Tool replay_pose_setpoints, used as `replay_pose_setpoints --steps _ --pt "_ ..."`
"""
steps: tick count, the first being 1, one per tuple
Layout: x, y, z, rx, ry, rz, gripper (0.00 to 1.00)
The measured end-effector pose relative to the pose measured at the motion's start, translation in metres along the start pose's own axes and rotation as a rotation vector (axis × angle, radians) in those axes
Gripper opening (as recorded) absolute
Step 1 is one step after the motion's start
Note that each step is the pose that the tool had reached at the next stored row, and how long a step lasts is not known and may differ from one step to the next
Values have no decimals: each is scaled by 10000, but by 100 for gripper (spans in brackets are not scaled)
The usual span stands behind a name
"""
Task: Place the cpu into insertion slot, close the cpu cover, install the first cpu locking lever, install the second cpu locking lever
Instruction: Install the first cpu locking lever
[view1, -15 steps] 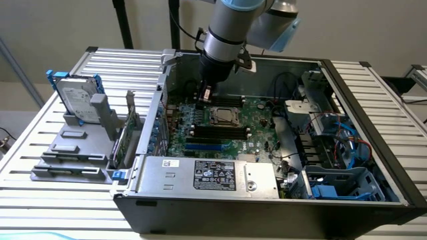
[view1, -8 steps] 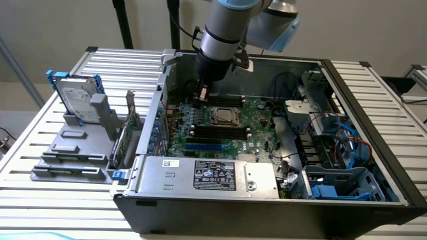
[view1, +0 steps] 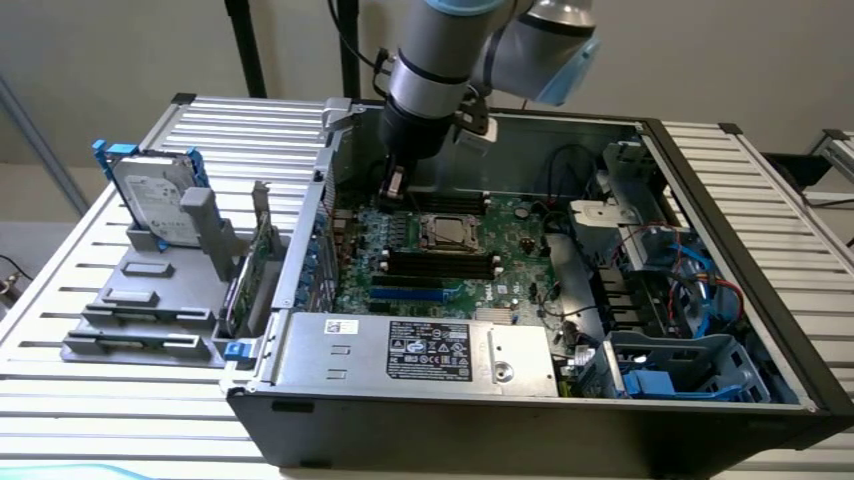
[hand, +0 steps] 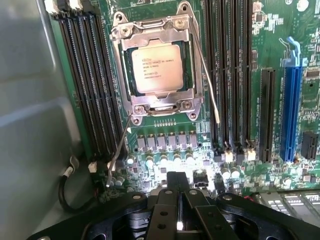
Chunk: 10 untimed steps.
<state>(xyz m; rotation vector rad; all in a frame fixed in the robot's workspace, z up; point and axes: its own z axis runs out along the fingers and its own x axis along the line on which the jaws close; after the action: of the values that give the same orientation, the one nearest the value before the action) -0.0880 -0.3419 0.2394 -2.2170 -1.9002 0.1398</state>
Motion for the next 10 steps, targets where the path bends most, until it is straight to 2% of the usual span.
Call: replay_pose_setpoints --steps 4,10 --pt "-2 -40 -34 10 217 198 11" --pt "-1 -55 -67 -14 508 785 11"
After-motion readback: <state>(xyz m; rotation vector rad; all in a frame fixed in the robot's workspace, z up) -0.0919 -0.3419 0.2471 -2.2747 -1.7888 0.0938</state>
